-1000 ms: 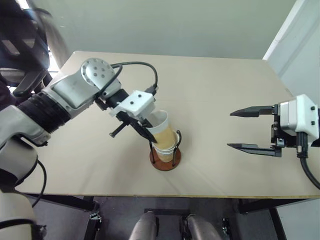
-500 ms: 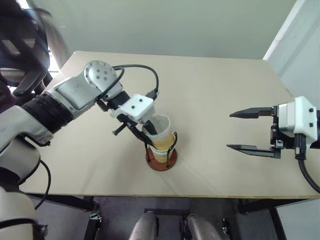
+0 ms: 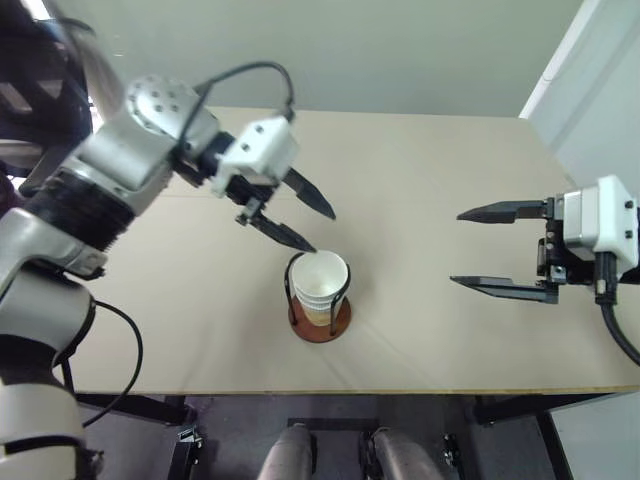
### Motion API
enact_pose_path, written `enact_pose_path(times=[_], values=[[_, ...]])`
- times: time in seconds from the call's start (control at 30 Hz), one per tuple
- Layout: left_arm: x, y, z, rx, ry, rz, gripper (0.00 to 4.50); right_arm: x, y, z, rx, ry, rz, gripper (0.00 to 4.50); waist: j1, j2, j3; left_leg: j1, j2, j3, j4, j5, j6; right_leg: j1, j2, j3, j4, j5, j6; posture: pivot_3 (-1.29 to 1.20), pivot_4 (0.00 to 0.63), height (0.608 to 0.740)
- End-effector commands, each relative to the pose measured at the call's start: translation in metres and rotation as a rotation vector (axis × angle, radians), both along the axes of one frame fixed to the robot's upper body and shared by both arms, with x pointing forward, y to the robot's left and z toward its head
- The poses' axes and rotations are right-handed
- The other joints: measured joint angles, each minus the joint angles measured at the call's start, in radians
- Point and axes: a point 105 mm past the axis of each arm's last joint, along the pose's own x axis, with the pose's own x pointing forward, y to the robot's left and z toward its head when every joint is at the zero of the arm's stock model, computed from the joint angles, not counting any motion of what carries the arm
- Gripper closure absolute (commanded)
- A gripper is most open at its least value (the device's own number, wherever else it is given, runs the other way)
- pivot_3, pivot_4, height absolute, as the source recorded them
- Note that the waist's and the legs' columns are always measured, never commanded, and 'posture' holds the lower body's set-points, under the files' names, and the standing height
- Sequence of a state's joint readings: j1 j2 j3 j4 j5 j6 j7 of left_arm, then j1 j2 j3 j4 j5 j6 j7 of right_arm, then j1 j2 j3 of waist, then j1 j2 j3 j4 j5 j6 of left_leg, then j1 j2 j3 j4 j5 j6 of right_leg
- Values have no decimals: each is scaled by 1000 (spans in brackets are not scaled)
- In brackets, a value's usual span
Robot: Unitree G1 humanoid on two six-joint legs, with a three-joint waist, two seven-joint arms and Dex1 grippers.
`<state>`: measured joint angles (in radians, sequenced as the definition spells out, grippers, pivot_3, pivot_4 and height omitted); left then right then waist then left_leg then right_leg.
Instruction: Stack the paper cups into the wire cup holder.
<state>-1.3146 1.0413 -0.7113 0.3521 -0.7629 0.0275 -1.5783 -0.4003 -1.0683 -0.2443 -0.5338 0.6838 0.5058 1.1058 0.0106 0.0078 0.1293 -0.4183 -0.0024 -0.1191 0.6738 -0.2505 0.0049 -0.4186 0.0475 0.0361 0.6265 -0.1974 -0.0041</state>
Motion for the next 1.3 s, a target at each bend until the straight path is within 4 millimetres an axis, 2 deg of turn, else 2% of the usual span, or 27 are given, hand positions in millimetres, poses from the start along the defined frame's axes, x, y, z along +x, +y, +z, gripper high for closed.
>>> enact_pose_path(times=[0.03, 0.2, 0.43, 0.57, 0.7, 0.87, 1.1, 1.3], values=[[-13, 31, 14, -89, 2, 143, 1779, 18, 0, -3, 58, 9, -29, 794, -9, 0, 0, 0, 0, 0, 0, 1, 0, 0, 0, 0, 0, 0, 0, 0, 150, 740], [-30, 82, -10, -144, 55, 491, 1779, 40, -5, -15, 84, 59, -60, 794, -15, 1, 0, 1, 1, 0, -2, 4, -3, -1, 0, 1, 0, 0, 0, 0, 150, 740], [-64, 121, -38, -342, 89, 882, 1779, 64, -8, -19, 110, 93, -87, 794, 0, 0, -1, 1, 0, 1, -4, 3, 0, -1, 0, 4, 1, -1, -3, 0, 150, 740], [-80, 125, -56, -421, 116, 1017, 1779, 72, -7, -17, 104, 101, -72, 794, -1, 0, -1, 5, 0, 3, -6, 2, -2, -1, 0, 3, 3, -2, -11, 0, 150, 740], [-88, 129, -65, -451, 122, 1094, 1779, 80, -6, -15, 85, 91, -66, 794, 1, 0, -1, 9, 1, 2, -8, 5, -6, 0, 0, 2, 5, -1, -24, 0, 150, 740], [-92, 137, -66, -503, 84, 1179, 1779, 89, -4, -13, 96, 80, -71, 794, -6, 0, 0, 15, 2, 3, -10, 10, -10, 2, 1, 3, 7, 1, -30, 0, 150, 740], [-84, 153, -62, -610, -13, 1295, 1779, 97, -1, -14, 116, 76, -82, 794, -5, 1, 0, 16, 2, 2, -11, 12, -11, 2, 1, 3, 9, 1, -30, 0, 150, 740], [-82, 152, -62, -626, -17, 1306, 1779, 99, 0, -13, 117, 78, -80, 794, -5, 1, 0, 15, 2, 2, -12, 9, -13, 2, 1, 3, 6, 1, -29, 0, 150, 740]])
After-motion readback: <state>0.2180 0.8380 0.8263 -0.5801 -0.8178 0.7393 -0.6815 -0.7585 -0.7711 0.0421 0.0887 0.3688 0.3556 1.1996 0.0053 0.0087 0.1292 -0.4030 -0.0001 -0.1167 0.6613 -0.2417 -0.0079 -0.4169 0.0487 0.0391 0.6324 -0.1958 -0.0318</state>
